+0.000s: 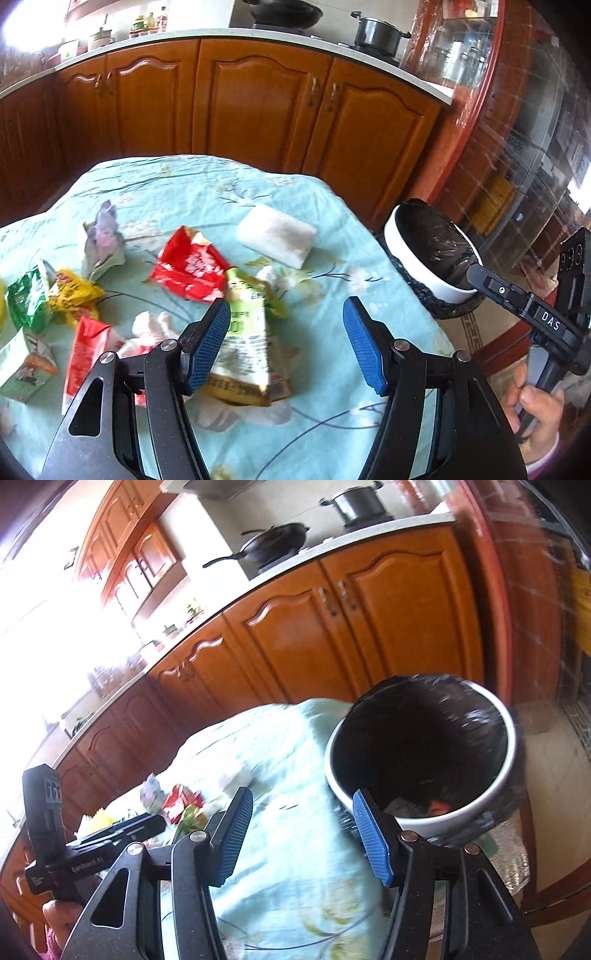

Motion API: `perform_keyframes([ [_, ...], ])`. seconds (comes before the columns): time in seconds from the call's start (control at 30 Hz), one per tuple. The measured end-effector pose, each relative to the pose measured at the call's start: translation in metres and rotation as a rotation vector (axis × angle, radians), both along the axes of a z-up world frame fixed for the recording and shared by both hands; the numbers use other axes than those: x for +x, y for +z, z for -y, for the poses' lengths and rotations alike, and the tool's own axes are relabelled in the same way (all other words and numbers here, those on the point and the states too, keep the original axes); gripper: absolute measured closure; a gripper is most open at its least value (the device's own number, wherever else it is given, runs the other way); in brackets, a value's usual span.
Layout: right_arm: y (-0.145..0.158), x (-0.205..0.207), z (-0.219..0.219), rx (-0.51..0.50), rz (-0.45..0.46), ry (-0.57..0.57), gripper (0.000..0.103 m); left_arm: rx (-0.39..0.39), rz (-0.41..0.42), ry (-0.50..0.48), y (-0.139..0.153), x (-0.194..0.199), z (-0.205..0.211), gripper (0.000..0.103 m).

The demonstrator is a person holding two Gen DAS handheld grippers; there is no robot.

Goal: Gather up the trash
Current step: 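Withdraw both open tools from the bin back over the table, then grasp the white sponge with right tool while left tool grasps white-red wrapper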

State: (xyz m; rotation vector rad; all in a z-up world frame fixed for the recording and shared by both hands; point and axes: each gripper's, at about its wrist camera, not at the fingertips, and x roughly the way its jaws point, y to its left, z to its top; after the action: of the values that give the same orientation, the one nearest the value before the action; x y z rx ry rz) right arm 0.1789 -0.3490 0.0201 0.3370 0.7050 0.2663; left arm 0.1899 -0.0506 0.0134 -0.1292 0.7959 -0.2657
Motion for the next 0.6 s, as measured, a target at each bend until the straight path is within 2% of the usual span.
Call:
perform_keyframes([
  [0.3,-0.011,0.008,-0.063,-0.023,-0.03,0.121,0.044,-0.011,-0.017,0.069,-0.014,-0.021,-0.056,0.039],
  [0.6,-0.016,0.018,-0.104,-0.072,-0.049,0.206,0.044,0.006,-0.033,0.06,-0.024,-0.03,-0.068,0.039],
])
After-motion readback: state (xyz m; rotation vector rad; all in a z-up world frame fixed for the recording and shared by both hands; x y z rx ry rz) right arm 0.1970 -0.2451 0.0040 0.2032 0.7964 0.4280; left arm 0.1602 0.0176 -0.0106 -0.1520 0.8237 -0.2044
